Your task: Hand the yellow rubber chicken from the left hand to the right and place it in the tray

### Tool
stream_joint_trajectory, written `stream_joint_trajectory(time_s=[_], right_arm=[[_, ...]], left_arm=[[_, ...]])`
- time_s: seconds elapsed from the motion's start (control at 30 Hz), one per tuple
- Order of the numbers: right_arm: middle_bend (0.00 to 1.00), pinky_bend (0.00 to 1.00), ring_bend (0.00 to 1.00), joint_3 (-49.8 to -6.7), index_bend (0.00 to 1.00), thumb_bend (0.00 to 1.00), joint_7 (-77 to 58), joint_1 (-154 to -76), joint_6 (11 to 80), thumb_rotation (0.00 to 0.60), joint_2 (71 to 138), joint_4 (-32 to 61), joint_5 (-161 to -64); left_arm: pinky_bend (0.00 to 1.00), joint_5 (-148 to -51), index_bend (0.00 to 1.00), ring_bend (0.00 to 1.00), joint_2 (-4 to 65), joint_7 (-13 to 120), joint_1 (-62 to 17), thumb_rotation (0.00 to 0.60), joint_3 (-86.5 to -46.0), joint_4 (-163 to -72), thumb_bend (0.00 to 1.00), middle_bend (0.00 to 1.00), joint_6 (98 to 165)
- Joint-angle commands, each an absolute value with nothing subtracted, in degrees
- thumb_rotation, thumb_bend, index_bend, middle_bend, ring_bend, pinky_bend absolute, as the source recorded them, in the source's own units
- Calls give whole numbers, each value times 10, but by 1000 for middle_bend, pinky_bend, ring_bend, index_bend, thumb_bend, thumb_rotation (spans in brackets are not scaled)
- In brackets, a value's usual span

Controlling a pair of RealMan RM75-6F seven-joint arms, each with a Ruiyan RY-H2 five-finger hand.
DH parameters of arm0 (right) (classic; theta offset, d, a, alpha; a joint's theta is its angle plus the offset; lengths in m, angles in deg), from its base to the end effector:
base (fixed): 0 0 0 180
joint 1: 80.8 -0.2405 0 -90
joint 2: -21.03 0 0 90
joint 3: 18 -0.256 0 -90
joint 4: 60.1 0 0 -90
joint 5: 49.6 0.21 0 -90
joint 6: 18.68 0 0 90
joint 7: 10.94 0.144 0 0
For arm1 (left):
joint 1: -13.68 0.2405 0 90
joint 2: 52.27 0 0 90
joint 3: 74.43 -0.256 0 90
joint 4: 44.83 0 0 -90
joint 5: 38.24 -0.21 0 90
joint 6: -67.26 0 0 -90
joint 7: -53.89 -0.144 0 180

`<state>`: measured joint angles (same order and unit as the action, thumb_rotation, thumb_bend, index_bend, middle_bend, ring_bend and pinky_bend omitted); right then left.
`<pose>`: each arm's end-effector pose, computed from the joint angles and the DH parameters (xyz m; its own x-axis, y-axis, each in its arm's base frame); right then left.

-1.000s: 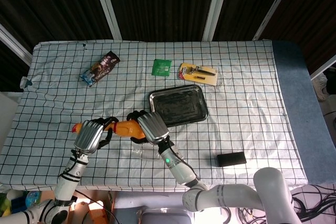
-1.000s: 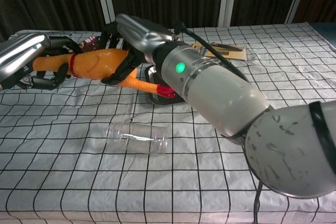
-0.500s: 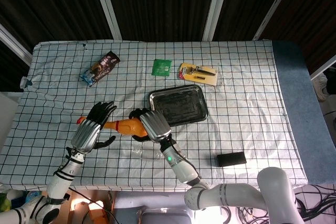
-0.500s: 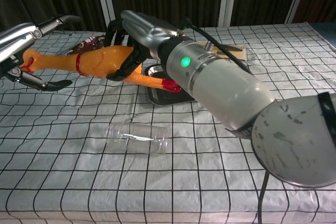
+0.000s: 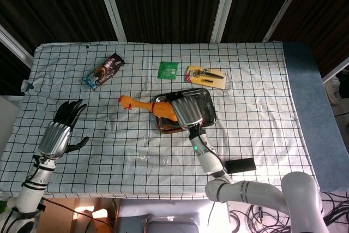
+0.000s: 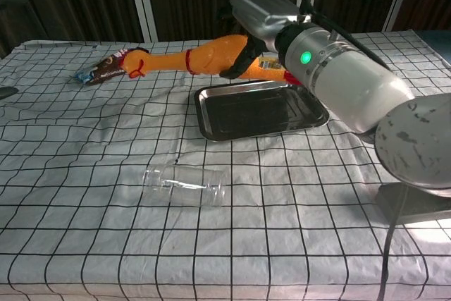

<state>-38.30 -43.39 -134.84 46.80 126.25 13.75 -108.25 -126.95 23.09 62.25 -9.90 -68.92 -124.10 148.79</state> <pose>-0.0436 -0.3806 -0.0435 0.3982 0.0157 0.9172 -0.8524 -0.3630 0.3763 -0.2516 0.2882 0.1119 0.2820 -0.0720 0.9567 0.8952 -0.3388 -0.2894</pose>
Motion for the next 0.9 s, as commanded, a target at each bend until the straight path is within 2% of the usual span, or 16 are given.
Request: stream_joint_trajectory(time_s=[0.03, 0.1, 0.3, 0.37, 0.43, 0.57, 0.67, 0.7, 0.73, 0.8, 0.9], right_arm=[[804, 938, 790, -377, 932, 396, -435, -1336, 455, 600, 1251, 98, -1065], [804, 894, 750, -378, 905, 396, -404, -1328, 421, 600, 1261, 33, -1038], [804, 862, 715, -364, 869, 396, -343, -1328, 389, 600, 1299, -74, -1060], [787, 834, 681, -355, 821, 396, -329, -1326, 380, 600, 1310, -105, -1070], [726, 791, 626, -350, 736, 393, -303, -1324, 371, 600, 1316, -127, -1083], [486, 638, 419, -347, 431, 354, -239, -1322, 353, 600, 1314, -140, -1111], [267, 456, 213, -341, 122, 284, -212, -1320, 335, 600, 1304, -136, -1124], [169, 359, 122, -340, 43, 253, -210, -1319, 325, 600, 1298, -130, -1123], [82, 260, 51, -338, 3, 224, -210, -1317, 313, 600, 1289, -119, -1122], [4, 99, 0, -336, 0, 190, -210, -1313, 298, 600, 1274, -96, -1119], [0, 1, 0, -332, 0, 174, -219, -1307, 287, 600, 1250, -63, -1119]], left_arm=[[0, -1258, 0, 0, 216, 638, -85, 600, -690, -1236, 238, 0, 1497], [0, -1242, 0, 0, 203, 657, -68, 600, -691, -1227, 242, 0, 1502], [0, -1230, 0, 0, 211, 673, -66, 600, -691, -1209, 251, 0, 1483], [0, -1229, 0, 0, 217, 673, -68, 600, -690, -1202, 251, 0, 1475], [0, -1227, 0, 0, 222, 671, -70, 600, -690, -1198, 252, 0, 1470], [0, -1226, 0, 0, 230, 667, -70, 600, -686, -1193, 260, 0, 1469], [0, -1226, 0, 0, 231, 668, -69, 600, -684, -1191, 260, 0, 1470], [0, -1226, 0, 0, 231, 668, -69, 600, -684, -1191, 260, 0, 1470], [0, -1224, 0, 0, 231, 668, -69, 600, -683, -1191, 260, 0, 1469], [0, -1226, 0, 0, 231, 670, -69, 600, -681, -1190, 266, 0, 1470], [0, -1231, 0, 0, 233, 672, -69, 600, -679, -1185, 285, 0, 1477]])
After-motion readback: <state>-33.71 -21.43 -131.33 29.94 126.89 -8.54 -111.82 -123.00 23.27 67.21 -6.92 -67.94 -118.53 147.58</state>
